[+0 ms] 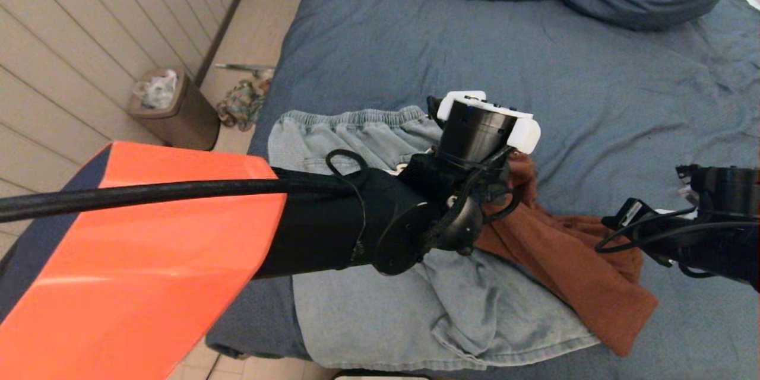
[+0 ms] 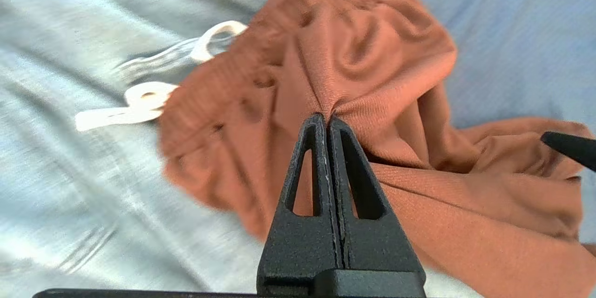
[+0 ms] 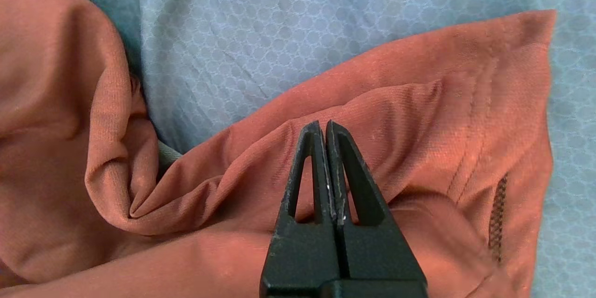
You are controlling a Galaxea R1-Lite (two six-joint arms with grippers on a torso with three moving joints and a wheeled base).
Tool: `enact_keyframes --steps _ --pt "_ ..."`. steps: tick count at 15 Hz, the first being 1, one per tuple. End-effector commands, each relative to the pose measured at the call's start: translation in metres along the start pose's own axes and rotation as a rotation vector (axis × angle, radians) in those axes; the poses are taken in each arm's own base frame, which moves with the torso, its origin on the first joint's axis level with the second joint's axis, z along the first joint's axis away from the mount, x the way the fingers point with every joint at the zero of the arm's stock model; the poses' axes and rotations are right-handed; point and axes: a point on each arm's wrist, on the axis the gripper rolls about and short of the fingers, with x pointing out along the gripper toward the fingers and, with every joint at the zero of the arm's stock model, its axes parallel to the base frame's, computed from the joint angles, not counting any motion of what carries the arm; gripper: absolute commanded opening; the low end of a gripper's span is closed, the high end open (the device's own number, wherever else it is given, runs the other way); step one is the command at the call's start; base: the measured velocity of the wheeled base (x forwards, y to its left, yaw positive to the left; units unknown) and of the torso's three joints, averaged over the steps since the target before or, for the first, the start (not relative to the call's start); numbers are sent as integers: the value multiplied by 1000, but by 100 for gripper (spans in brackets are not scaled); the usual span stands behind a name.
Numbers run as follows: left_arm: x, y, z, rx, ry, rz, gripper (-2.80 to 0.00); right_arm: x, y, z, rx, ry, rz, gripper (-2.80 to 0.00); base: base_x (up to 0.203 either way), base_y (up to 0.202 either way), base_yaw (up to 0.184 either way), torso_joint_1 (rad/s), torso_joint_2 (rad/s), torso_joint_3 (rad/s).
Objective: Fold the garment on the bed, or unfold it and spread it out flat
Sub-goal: Unford the brown shorts
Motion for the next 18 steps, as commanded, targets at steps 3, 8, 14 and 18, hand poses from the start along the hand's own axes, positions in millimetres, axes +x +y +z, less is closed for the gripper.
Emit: enact_keyframes --steps 3,8,14,18 --pt "-36 39 0 -4 71 57 -280 0 1 -1 2 3 6 -280 0 0 0 0 0 0" --pt "-111 73 -62 12 285 23 -280 0 0 -2 3 7 4 -280 0 0 0 0 0 0" --pt "-178 69 -105 -47 389 -101 -280 1 0 -4 2 14 2 -280 0 0 0 0 0 0" --pt "-175 71 -126 -25 450 -71 -280 1 5 -9 -18 30 16 -280 0 0 0 0 0 0"
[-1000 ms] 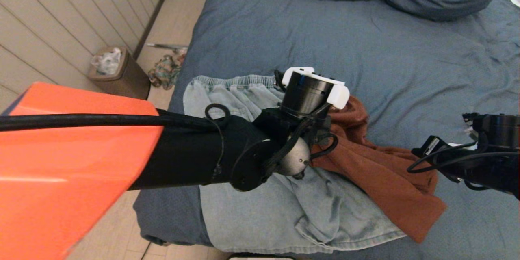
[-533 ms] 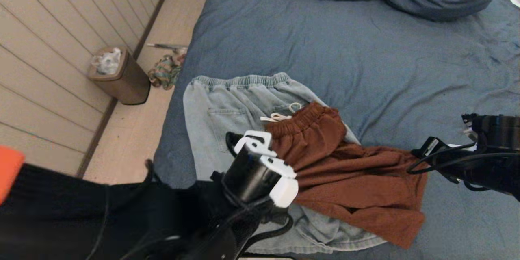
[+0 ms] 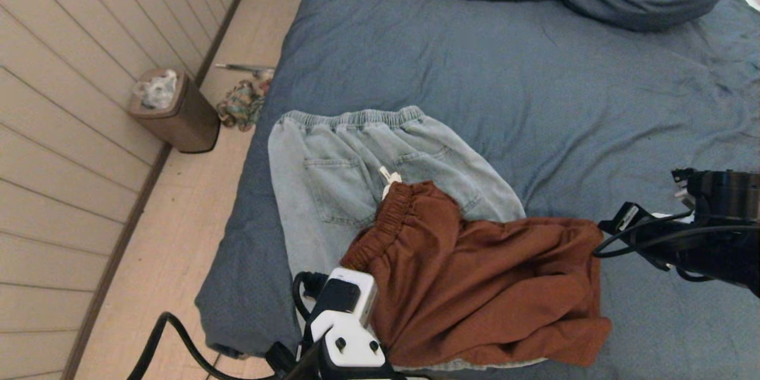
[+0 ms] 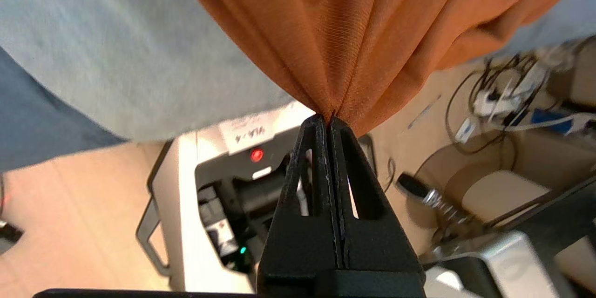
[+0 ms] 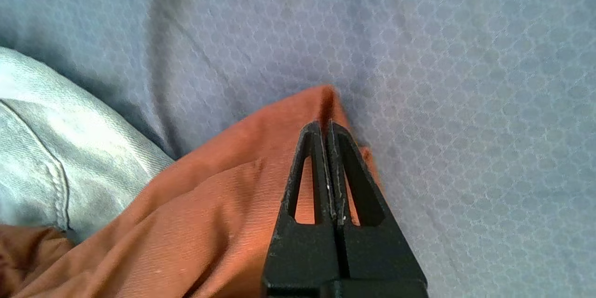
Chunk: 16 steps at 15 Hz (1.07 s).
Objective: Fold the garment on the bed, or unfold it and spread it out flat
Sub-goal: Unford the brown shorts
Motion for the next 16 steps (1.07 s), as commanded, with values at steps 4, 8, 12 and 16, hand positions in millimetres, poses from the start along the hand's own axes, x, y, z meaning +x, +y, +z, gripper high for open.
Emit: enact_keyframes --steps 4,8,12,16 --pt "21 -2 -17 4 1 6 -280 4 48 -13 -87 46 128 -280 0 0 0 0 0 0" --pt "37 -3 -31 20 9 18 -280 1 132 -1 -187 49 206 -280 0 0 0 0 0 0" --pt "27 -3 -22 7 -20 5 -53 -19 191 4 -246 87 293 -280 0 0 0 0 0 0" --pt "20 -2 -16 7 -52 36 0 -23 216 -9 -284 129 347 -280 0 0 0 0 0 0"
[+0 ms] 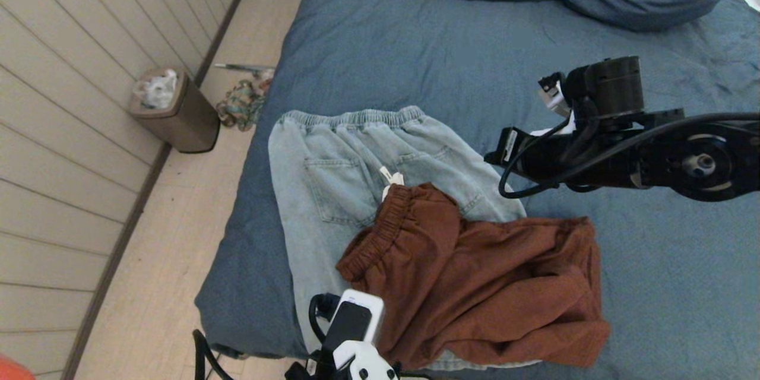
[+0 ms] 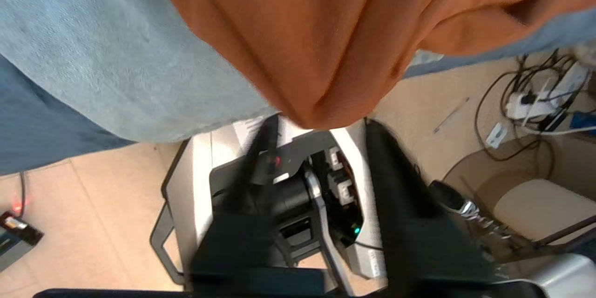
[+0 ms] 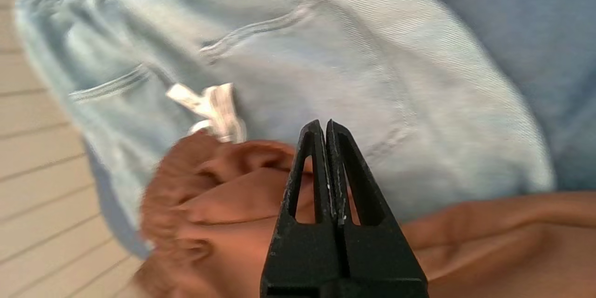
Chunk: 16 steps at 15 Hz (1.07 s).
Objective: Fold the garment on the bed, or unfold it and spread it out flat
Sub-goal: Unford the brown shorts
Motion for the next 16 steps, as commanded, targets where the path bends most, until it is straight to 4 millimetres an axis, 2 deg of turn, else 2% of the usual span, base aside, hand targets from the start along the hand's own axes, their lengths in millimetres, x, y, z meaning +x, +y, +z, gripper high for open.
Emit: enact_keyframes --steps 1,4,7,9,12,13,15,16 --pt "-10 1 12 -34 -45 -19 0 7 16 -4 -17 16 41 -280 0 0 0 0 0 0" --pt "-29 18 39 -54 -132 -23 0 16 28 -10 -33 38 70 -280 0 0 0 0 0 0" --pt "-32 50 78 -50 -218 44 0 38 41 -16 -47 59 97 -280 0 0 0 0 0 0" --pt "-29 57 99 -29 -219 5 0 45 50 -14 -54 49 119 -280 0 0 0 0 0 0" --pt "-29 56 127 2 -223 7 0 40 58 -4 -71 11 145 -280 0 0 0 0 0 0" --pt "-27 54 133 11 -200 12 -280 37 60 -2 -82 2 152 -280 0 0 0 0 0 0" --pt "-8 45 144 7 -174 22 -280 28 67 6 -95 -15 172 -280 0 0 0 0 0 0" --pt "6 40 147 2 -161 30 -280 26 73 0 -104 16 177 -280 0 0 0 0 0 0"
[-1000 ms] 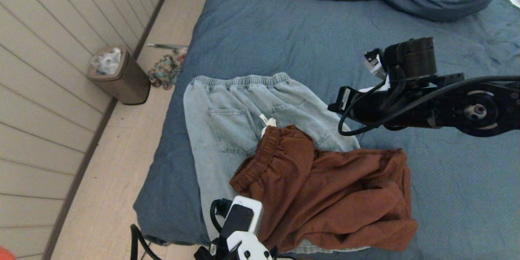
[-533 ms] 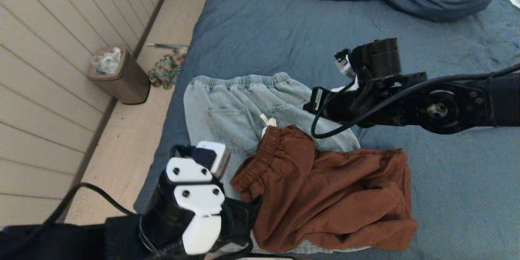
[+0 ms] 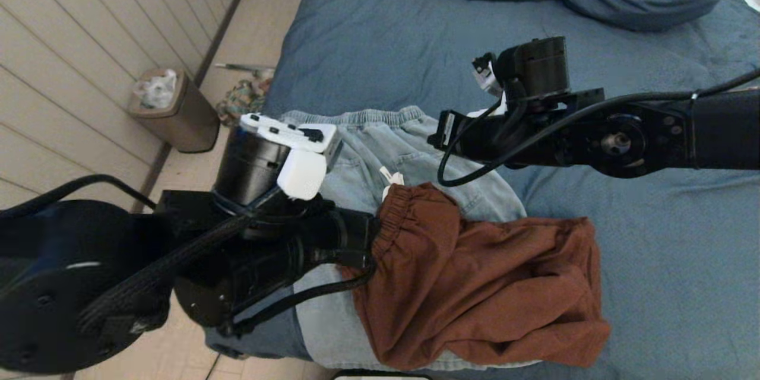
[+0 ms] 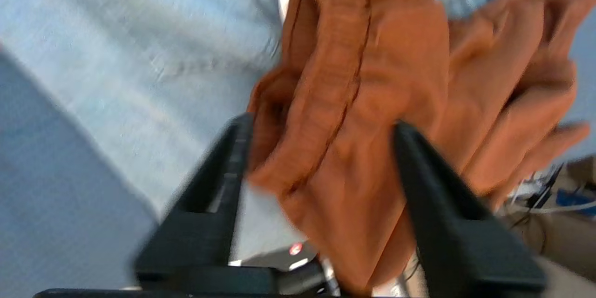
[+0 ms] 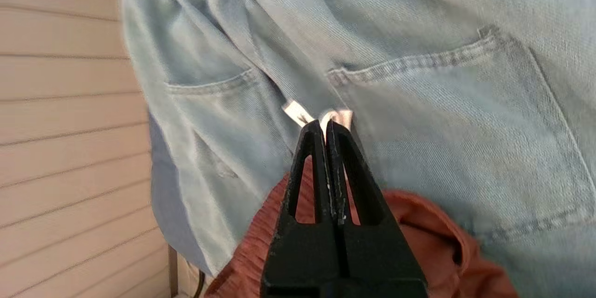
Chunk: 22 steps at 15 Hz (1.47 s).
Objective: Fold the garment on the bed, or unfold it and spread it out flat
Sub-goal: Unford the brown shorts
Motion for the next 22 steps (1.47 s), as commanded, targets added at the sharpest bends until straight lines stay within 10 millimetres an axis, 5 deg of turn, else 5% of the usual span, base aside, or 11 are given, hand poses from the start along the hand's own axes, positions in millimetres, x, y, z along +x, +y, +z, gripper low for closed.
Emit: enact_keyframes --steps 1,4,9,10,17,22 --pt "38 -12 -4 2 37 23 -280 -5 10 -4 -9 36 13 -280 0 0 0 0 0 0" --pt "80 -24 -17 19 88 52 -280 -12 10 5 -6 41 -3 -280 0 0 0 0 0 0" --pt "115 -40 0 -20 -18 182 -280 -27 -9 32 8 -29 -53 -280 0 0 0 0 0 0" --pt "113 -42 4 -31 -35 204 0 -28 -10 34 9 -34 -56 -280 0 0 0 0 0 0" --pt "113 -49 11 -88 -66 255 0 -25 -10 32 9 -28 -57 -280 0 0 0 0 0 0" --pt "125 -54 -7 -92 -26 259 0 -25 -10 32 9 -27 -58 -280 0 0 0 0 0 0"
